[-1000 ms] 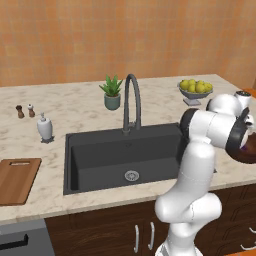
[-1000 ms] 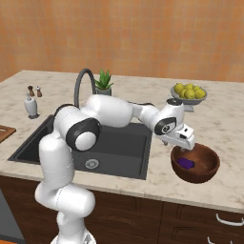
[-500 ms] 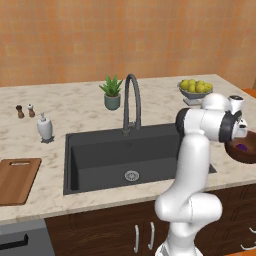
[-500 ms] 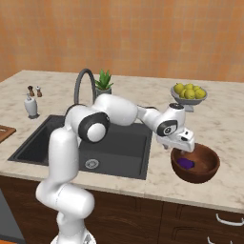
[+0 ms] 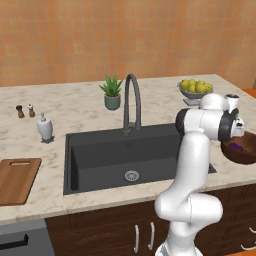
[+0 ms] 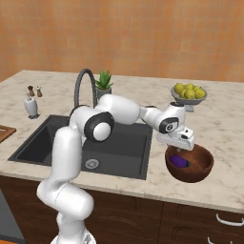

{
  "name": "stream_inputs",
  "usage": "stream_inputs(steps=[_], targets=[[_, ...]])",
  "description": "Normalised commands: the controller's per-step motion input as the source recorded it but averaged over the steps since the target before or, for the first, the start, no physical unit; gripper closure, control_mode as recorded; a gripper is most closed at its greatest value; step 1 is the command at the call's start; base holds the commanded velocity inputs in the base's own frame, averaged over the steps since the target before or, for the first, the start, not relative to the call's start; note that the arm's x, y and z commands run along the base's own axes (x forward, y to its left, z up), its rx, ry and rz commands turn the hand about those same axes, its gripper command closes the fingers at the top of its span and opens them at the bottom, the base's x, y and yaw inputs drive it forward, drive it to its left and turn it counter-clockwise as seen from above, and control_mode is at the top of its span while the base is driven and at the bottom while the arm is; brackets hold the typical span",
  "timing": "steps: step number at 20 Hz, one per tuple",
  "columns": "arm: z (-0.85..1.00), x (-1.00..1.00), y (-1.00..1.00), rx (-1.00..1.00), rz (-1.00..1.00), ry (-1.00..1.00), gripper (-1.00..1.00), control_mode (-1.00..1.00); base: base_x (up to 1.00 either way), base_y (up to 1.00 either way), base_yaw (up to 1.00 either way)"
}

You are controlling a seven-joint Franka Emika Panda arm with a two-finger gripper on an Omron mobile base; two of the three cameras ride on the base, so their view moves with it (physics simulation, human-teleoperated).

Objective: Pick the eggplant from the sink and place it in the bowl. Then pick the bowl and place it in the microwave. Then close the microwave door and press the start button.

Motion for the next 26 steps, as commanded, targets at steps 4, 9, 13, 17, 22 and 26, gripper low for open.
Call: stream_inputs(steps=[4, 9, 13, 17, 22, 26], targets=[[0.00, 0.00, 0.00, 0.00, 0.00, 0.01, 1.00, -1.00, 0.00, 0.00, 0.00], [0.33, -0.47, 0.22, -0.04, 0.21, -0.15, 1.00, -1.00, 0.00, 0.00, 0.00], [0.46, -0.49, 0.47, -0.19, 0.46, -0.21, 1.00, -1.00, 0.00, 0.00, 0.00], [0.56, -0.44, 0.48, -0.17, 0.48, -0.05, 1.00, -1.00, 0.00, 0.00, 0.00], [0.77, -0.27, 0.66, -0.03, 0.63, 0.04, 1.00, -1.00, 0.00, 0.00, 0.00], [0.83, -0.27, 0.53, -0.06, 0.70, 0.00, 1.00, -1.00, 0.00, 0.00, 0.00]])
